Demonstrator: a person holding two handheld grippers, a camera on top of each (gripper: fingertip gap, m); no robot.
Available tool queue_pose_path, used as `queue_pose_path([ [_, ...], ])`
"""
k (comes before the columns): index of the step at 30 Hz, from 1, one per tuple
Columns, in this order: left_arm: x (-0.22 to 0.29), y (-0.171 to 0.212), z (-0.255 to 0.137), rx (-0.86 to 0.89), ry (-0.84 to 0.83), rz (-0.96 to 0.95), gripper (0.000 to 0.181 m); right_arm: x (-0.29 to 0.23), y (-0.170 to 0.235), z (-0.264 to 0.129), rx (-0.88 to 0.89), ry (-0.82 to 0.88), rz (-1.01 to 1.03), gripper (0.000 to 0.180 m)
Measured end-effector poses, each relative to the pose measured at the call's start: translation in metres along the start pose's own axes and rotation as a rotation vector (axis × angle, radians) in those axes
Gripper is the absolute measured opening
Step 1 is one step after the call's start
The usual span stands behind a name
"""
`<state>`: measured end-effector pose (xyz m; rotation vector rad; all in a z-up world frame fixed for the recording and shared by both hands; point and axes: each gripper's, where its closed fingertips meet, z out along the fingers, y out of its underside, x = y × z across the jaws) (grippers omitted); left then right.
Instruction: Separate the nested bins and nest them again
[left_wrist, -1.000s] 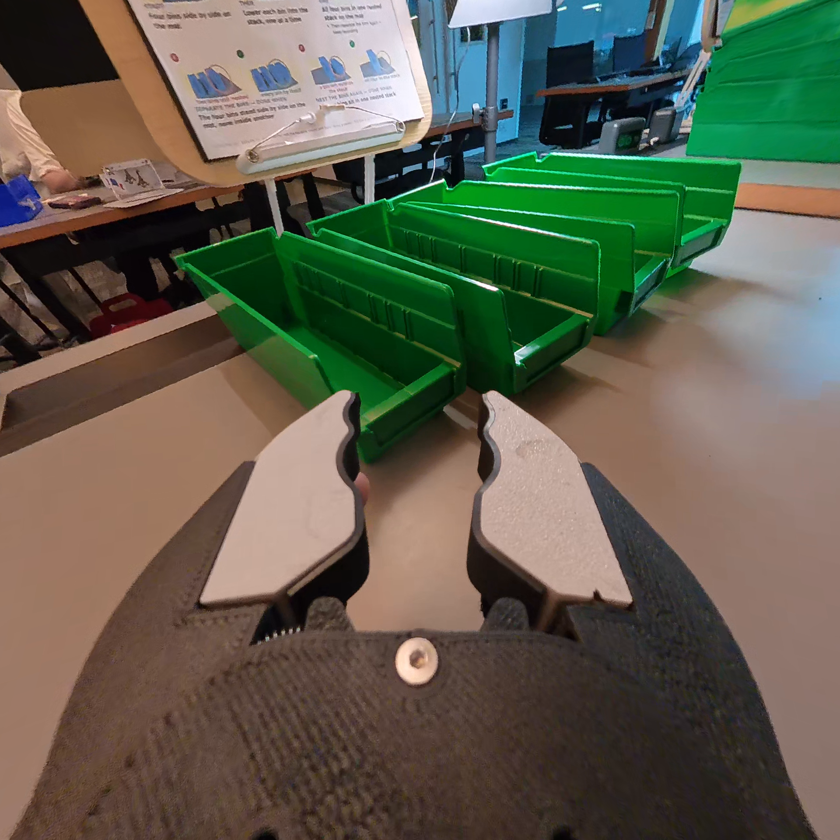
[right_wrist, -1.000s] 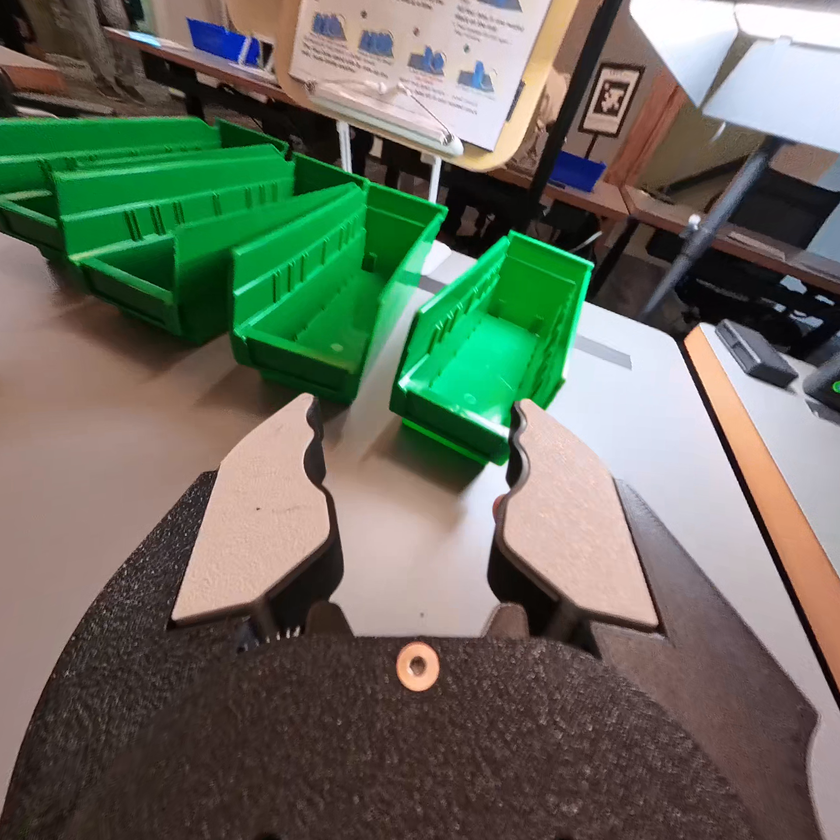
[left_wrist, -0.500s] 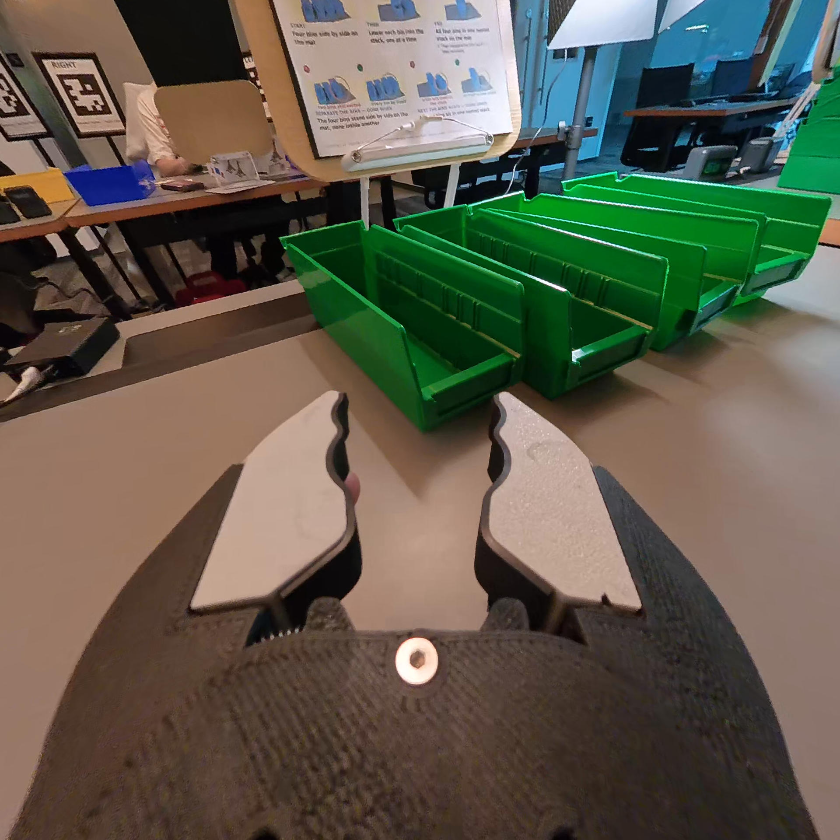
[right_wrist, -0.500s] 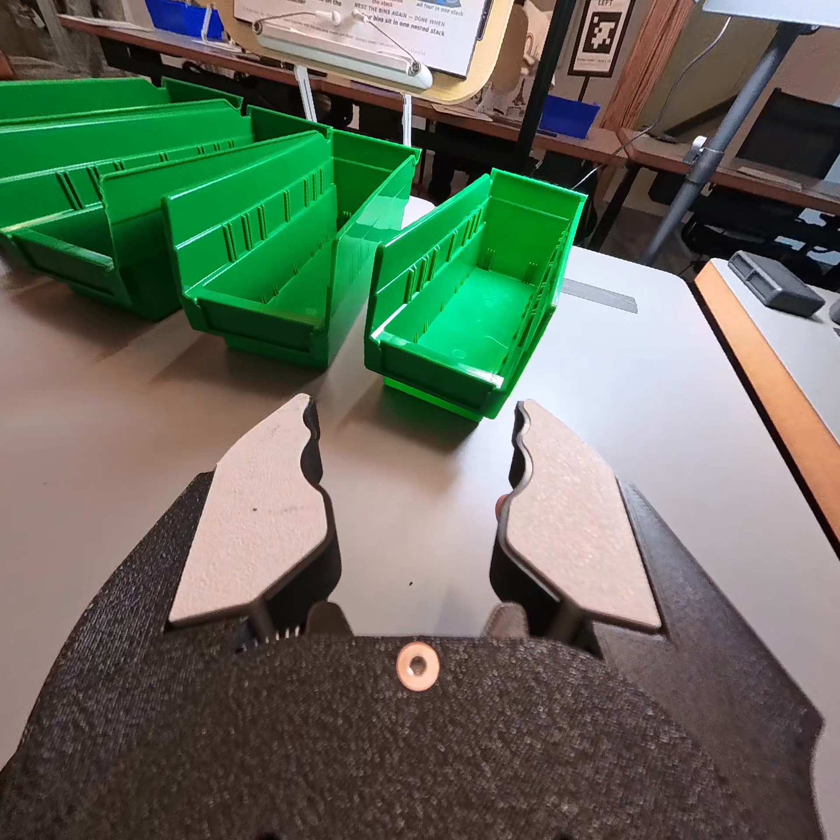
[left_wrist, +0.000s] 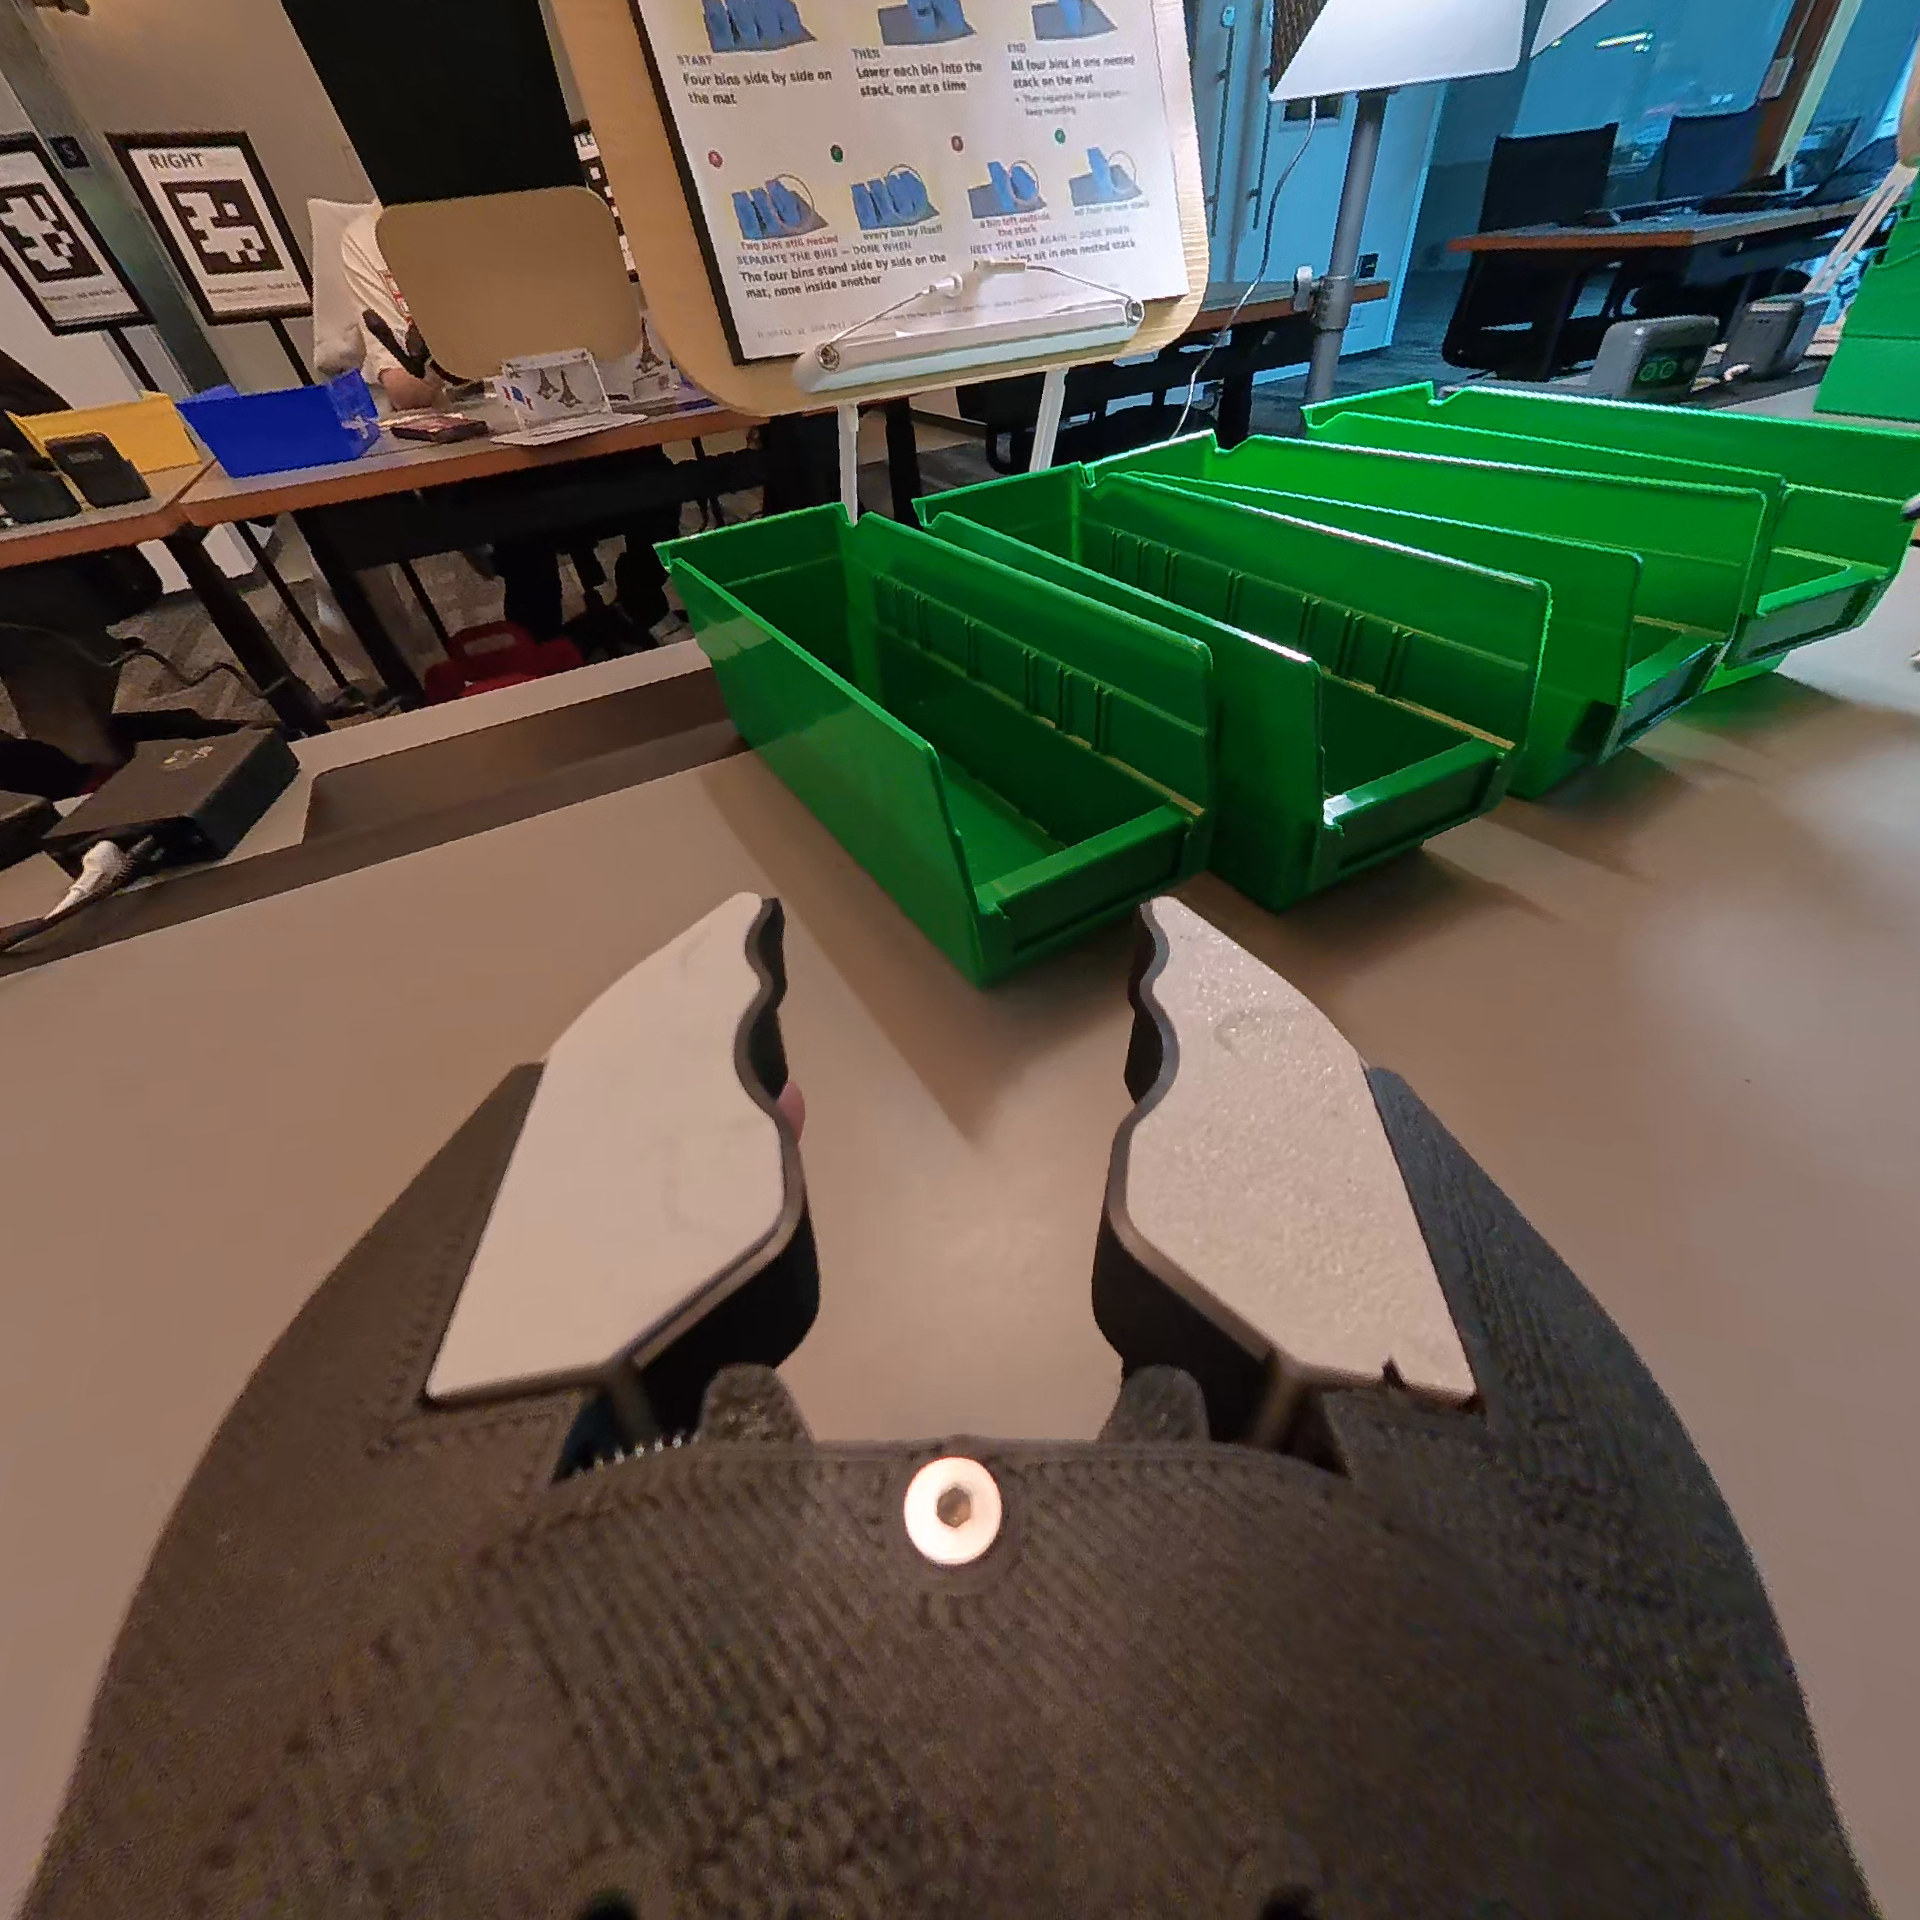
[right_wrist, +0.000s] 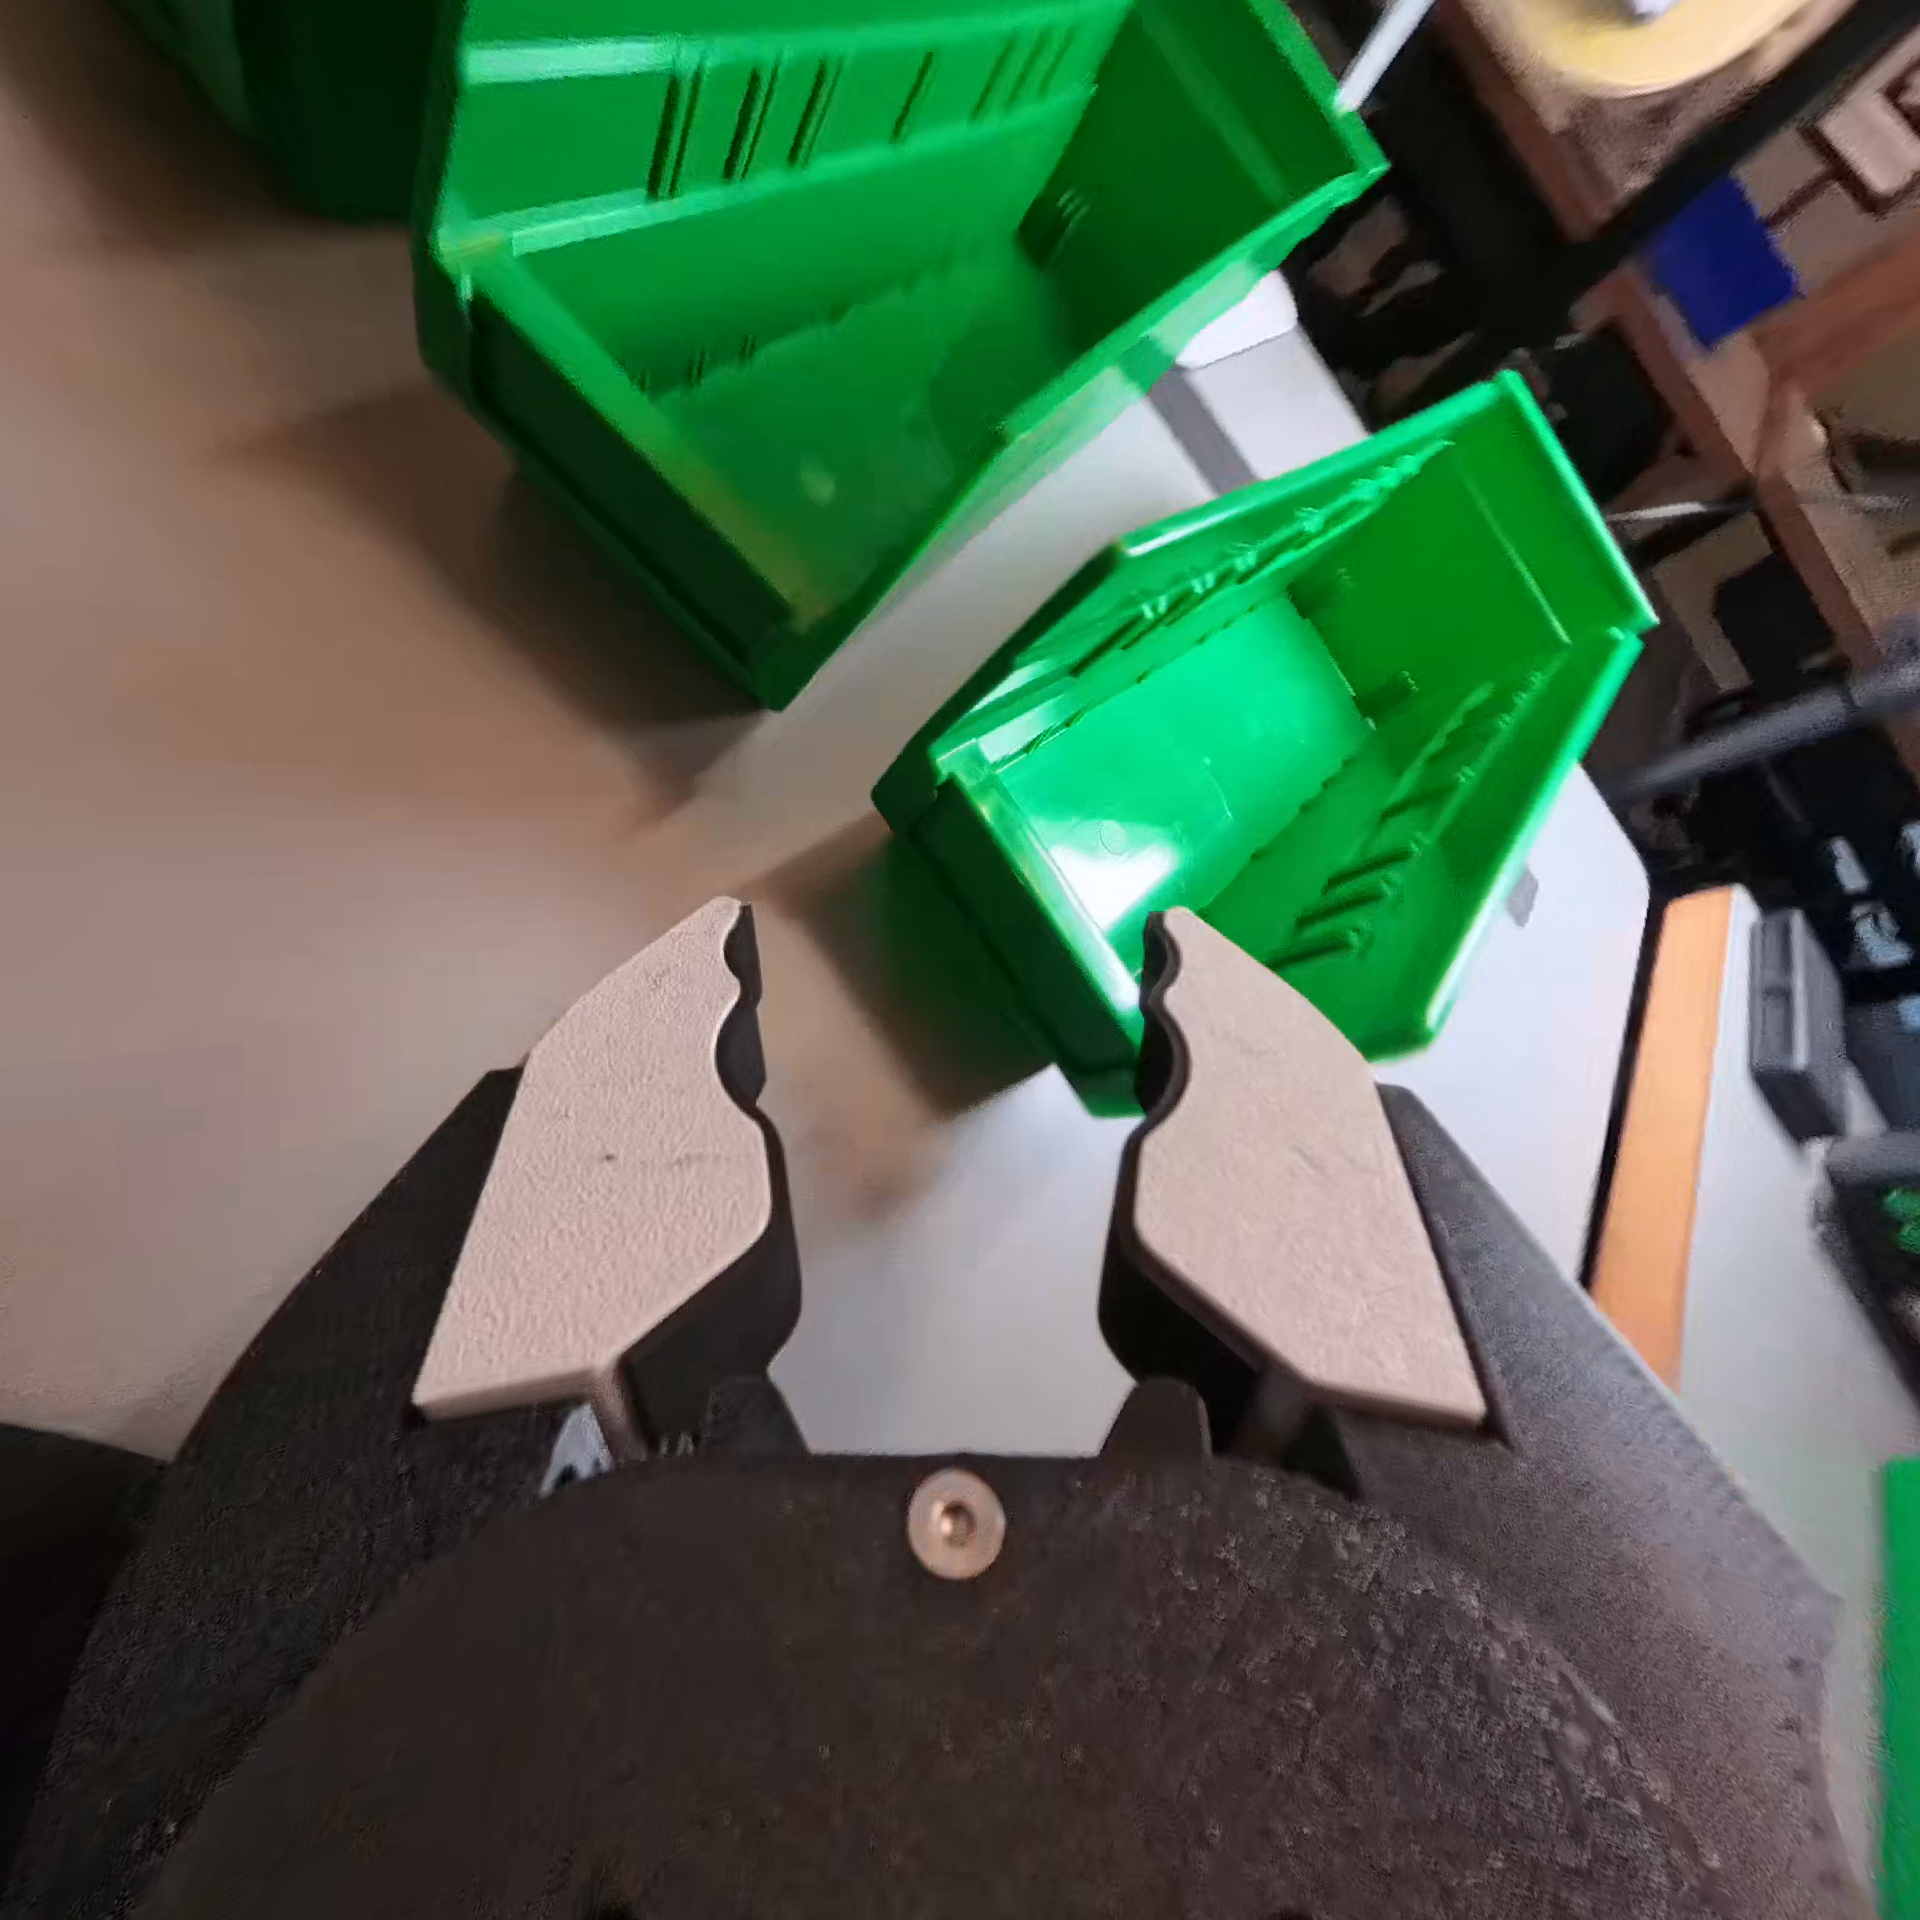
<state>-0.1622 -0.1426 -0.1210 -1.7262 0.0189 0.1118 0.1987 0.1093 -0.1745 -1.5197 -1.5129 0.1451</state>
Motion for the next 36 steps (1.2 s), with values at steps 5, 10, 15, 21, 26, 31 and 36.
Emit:
queue_pose_path([
  [5, 0.004, 0.002, 0.002, -0.012, 0.023, 0.000, 0.061, 0.002, 0.000, 0.029, -0.150, -0.126, -0.285, 0.065],
  [10, 0.008, 0.004, 0.002, -0.015, 0.039, 0.010, 0.059, 0.003, 0.019, 0.050, -0.309, -0.239, -0.345, 0.060],
  [15, 0.010, 0.003, 0.001, -0.012, 0.046, 0.012, 0.058, 0.004, 0.031, 0.061, -0.338, -0.230, -0.382, 0.040],
  [21, 0.011, 0.004, 0.002, -0.020, 0.049, 0.015, 0.057, 0.007, 0.027, 0.050, -0.307, -0.175, -0.480, 0.029],
  [26, 0.013, 0.005, 0.003, -0.026, 0.056, 0.018, 0.056, 0.020, -0.001, 0.022, -0.285, -0.156, -0.484, 0.028],
  [31, 0.013, 0.005, 0.003, -0.024, 0.055, 0.023, 0.056, 0.038, -0.042, -0.003, -0.229, -0.109, -0.579, 0.028],
  [36, 0.012, 0.005, 0.002, -0.021, 0.053, 0.025, 0.055, 0.034, -0.113, -0.018, -0.082, -0.113, -0.661, 0.029],
])
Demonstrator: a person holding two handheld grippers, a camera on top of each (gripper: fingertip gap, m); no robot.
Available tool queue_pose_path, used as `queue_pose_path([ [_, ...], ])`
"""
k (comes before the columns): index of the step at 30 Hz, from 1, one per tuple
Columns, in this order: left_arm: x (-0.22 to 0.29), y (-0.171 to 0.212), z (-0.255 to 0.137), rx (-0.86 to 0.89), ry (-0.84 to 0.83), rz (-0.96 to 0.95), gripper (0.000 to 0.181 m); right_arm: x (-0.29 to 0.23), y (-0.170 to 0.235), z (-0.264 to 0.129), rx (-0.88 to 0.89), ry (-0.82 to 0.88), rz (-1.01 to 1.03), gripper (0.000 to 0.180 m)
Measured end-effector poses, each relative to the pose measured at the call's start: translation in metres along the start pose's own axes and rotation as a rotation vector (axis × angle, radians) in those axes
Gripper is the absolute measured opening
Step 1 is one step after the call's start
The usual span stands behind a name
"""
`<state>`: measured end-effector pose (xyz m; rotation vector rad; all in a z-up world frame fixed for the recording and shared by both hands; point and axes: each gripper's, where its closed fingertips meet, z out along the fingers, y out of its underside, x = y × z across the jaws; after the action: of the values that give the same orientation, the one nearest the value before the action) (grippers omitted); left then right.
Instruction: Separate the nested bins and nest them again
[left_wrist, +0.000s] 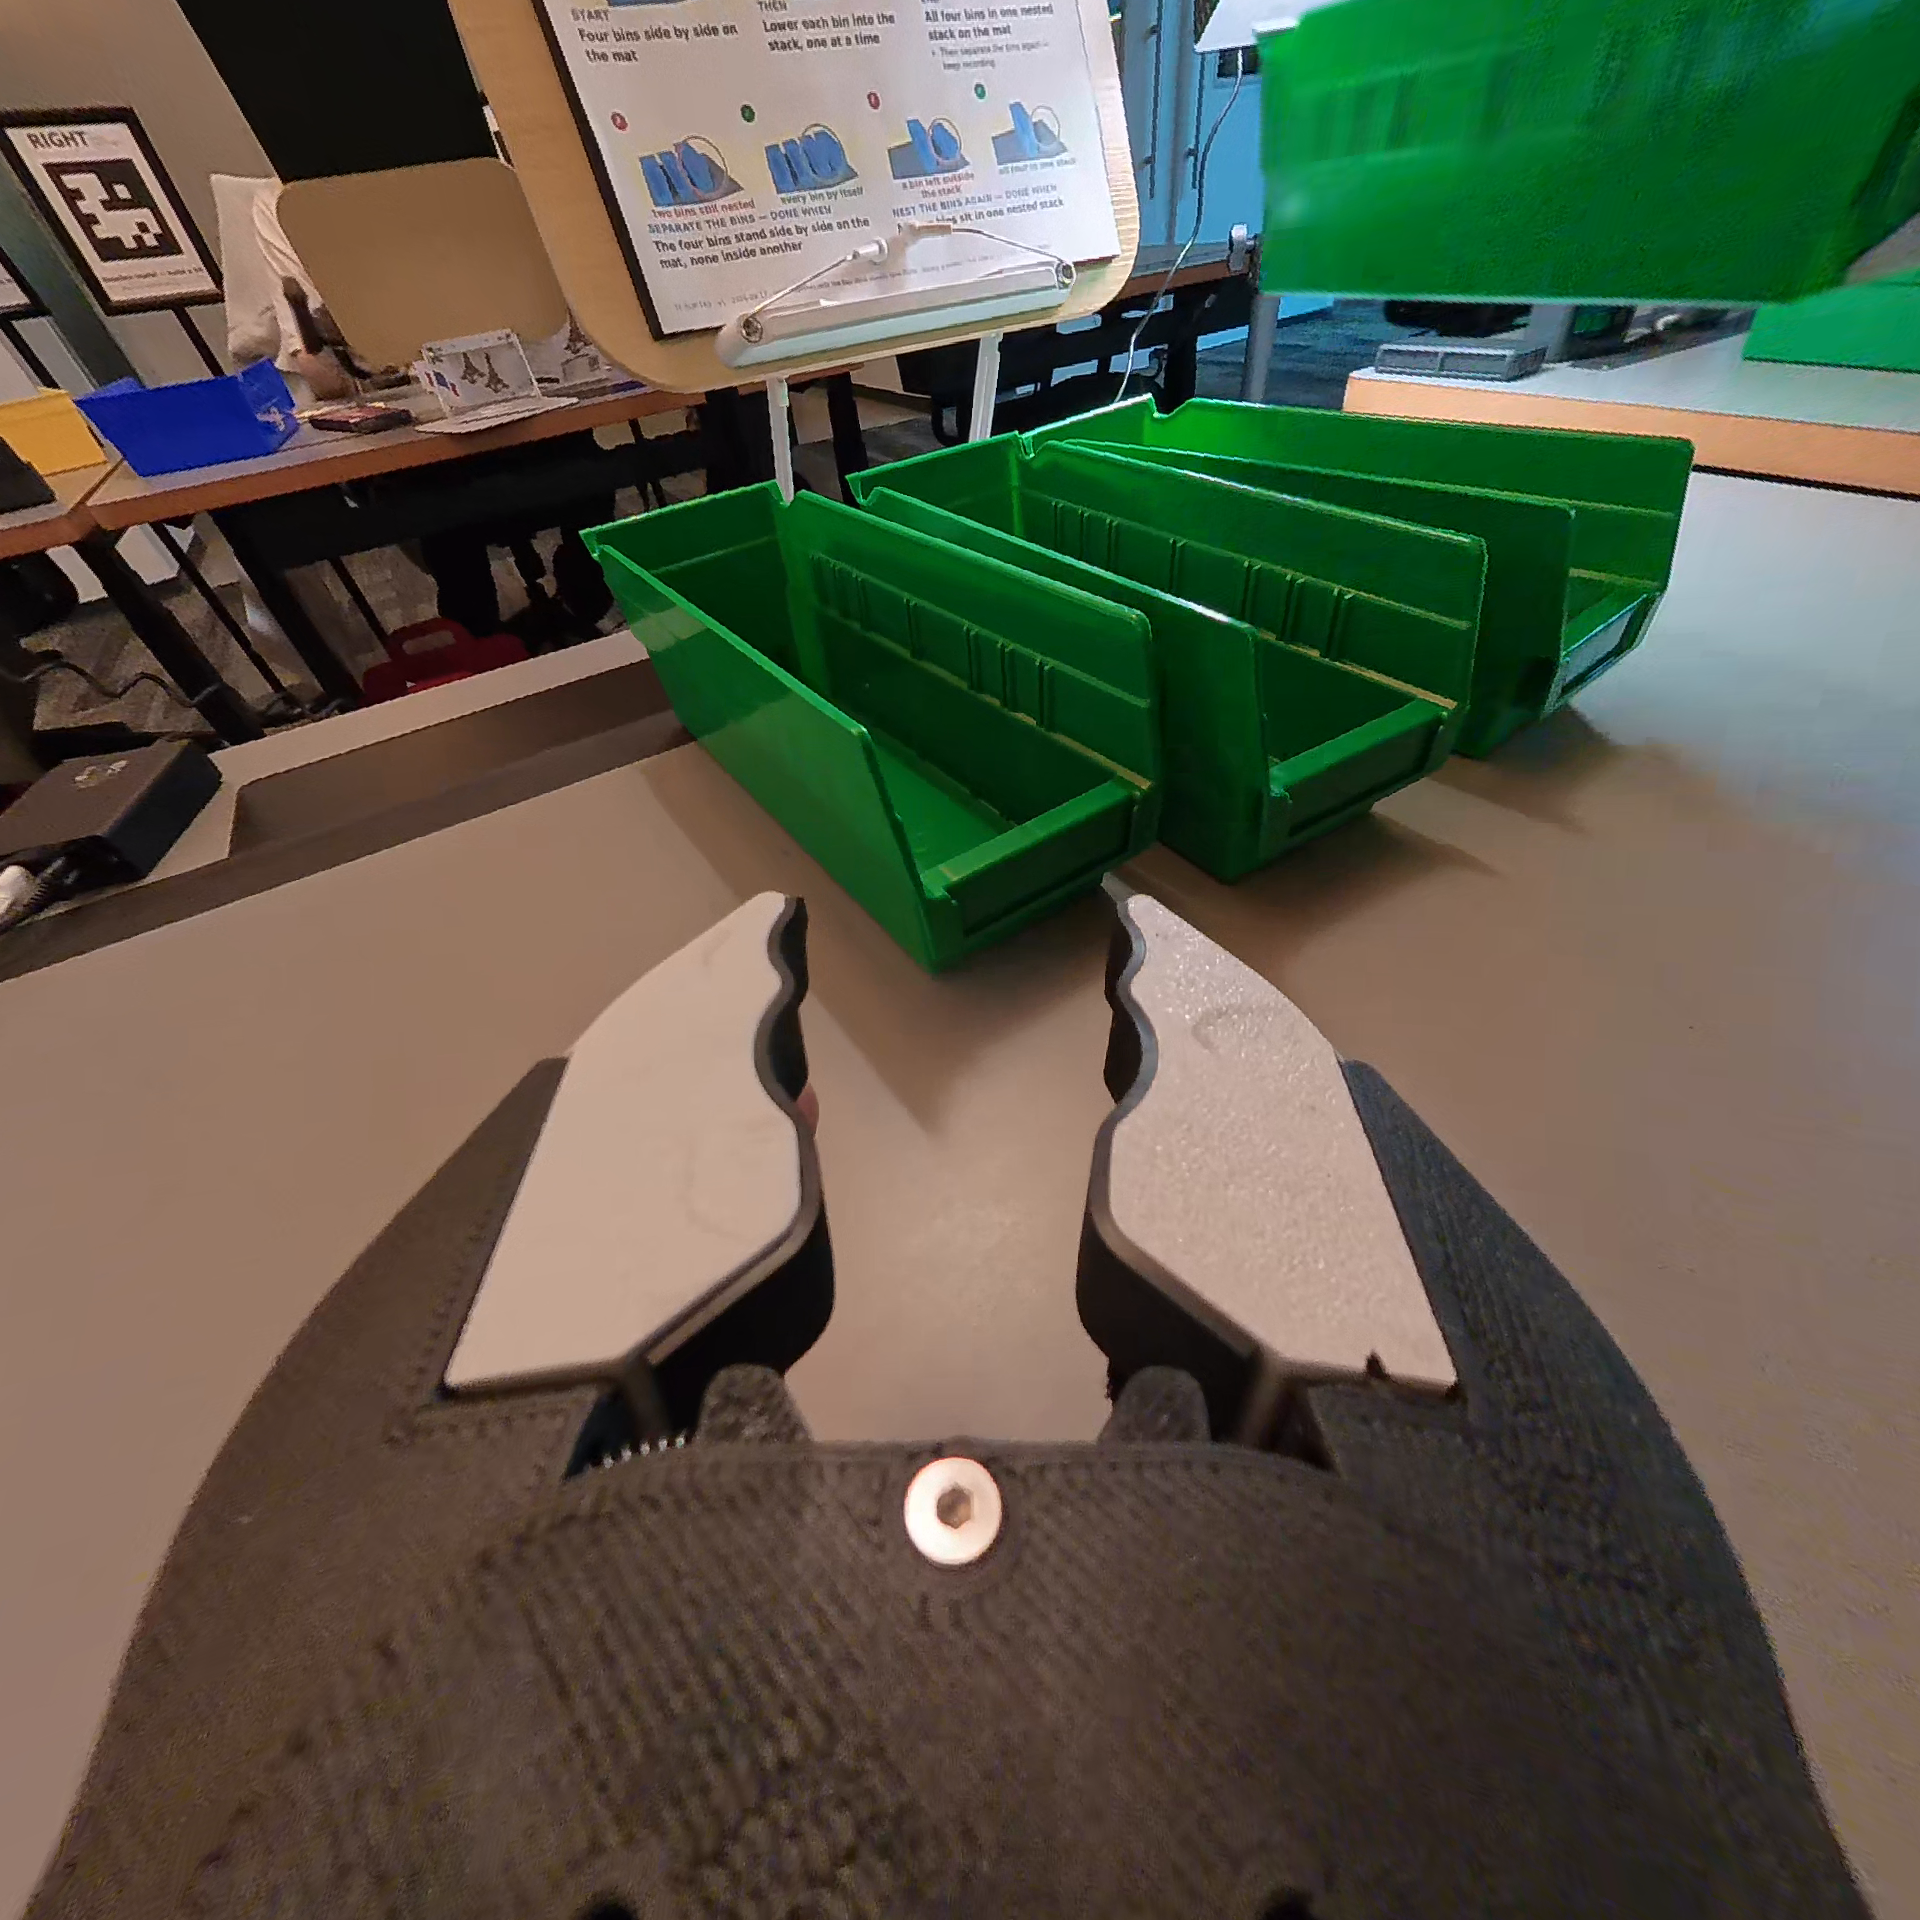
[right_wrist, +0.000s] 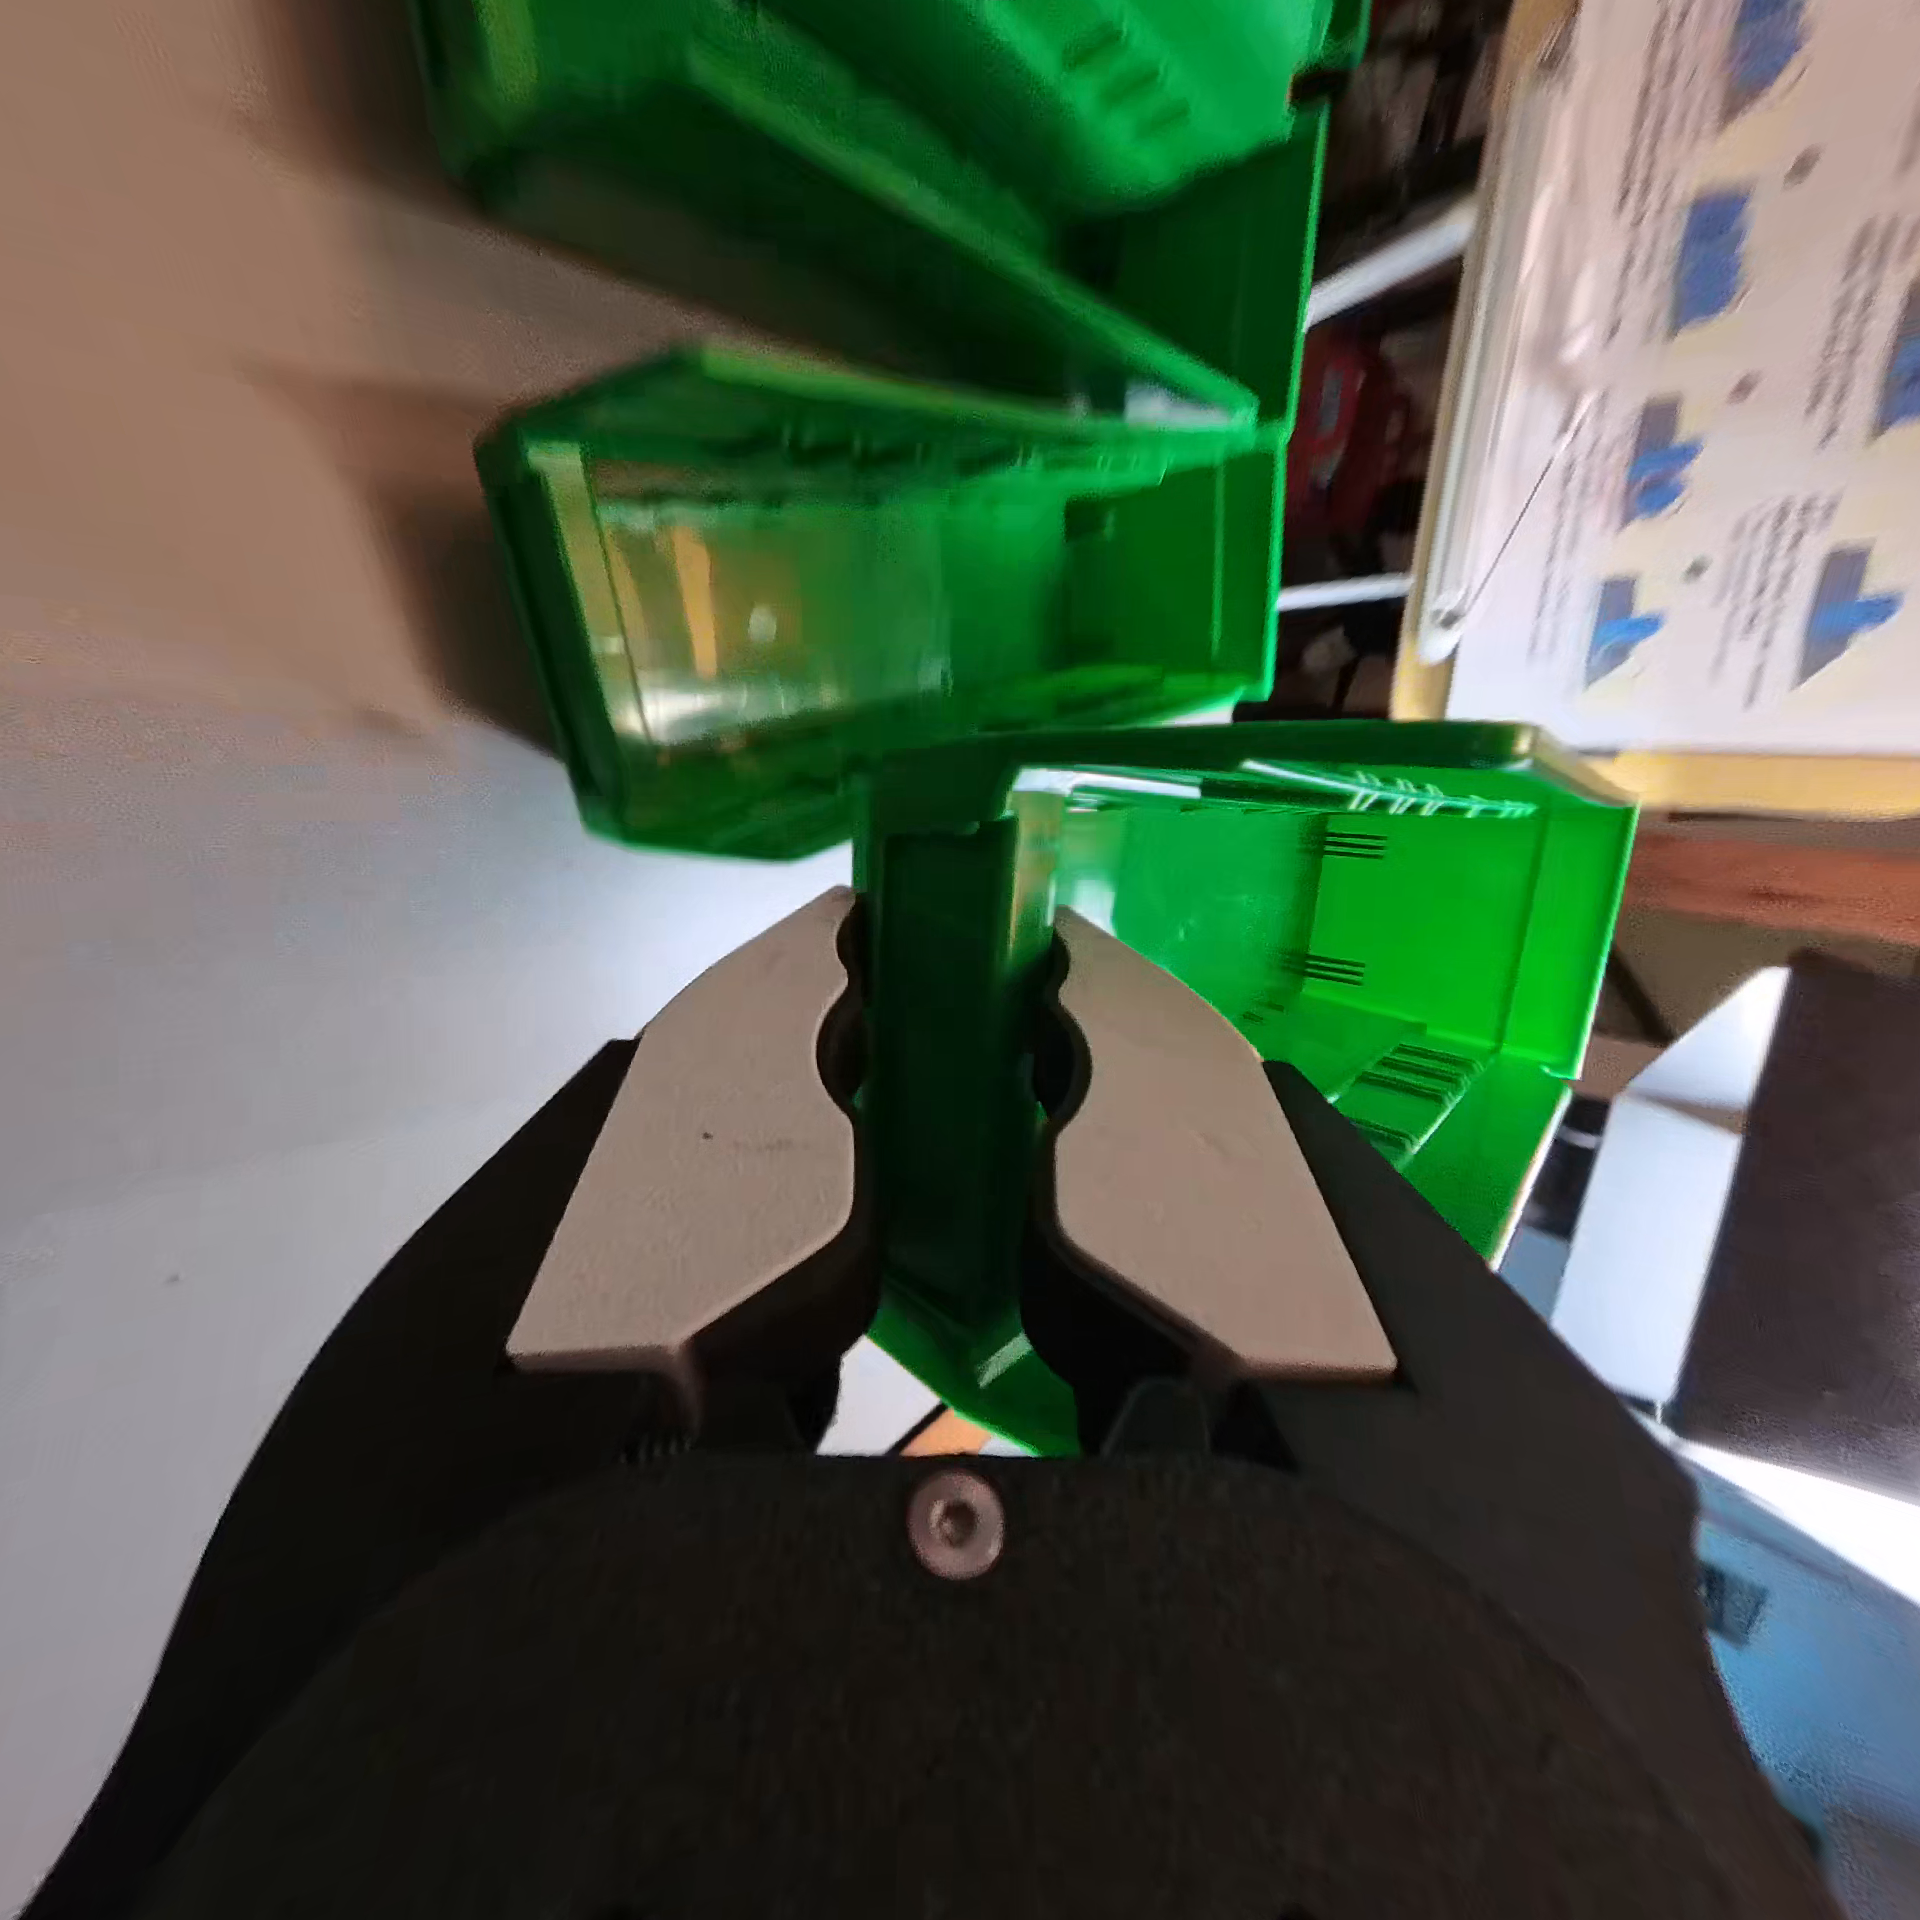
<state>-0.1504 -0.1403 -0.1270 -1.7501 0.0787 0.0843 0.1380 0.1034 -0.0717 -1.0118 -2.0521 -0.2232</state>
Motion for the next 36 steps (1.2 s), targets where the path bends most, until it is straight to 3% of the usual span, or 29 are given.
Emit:
queue_pose_path([
  [8, -0.002, 0.001, -0.001, 0.000, -0.001, -0.004, 0.055, -0.006, -0.057, 0.027, 0.114, -0.059, -0.076, 0.029],
  [15, -0.001, 0.003, 0.000, -0.006, 0.008, -0.006, 0.054, -0.024, -0.052, 0.057, 0.106, -0.059, -0.168, 0.029],
  [23, 0.001, 0.004, 0.001, -0.012, 0.014, -0.009, 0.054, -0.032, -0.059, 0.060, 0.147, -0.025, -0.249, 0.029],
  [36, 0.001, 0.005, 0.001, -0.018, 0.015, -0.006, 0.054, -0.047, -0.054, 0.084, 0.179, -0.062, -0.167, 0.029],
])
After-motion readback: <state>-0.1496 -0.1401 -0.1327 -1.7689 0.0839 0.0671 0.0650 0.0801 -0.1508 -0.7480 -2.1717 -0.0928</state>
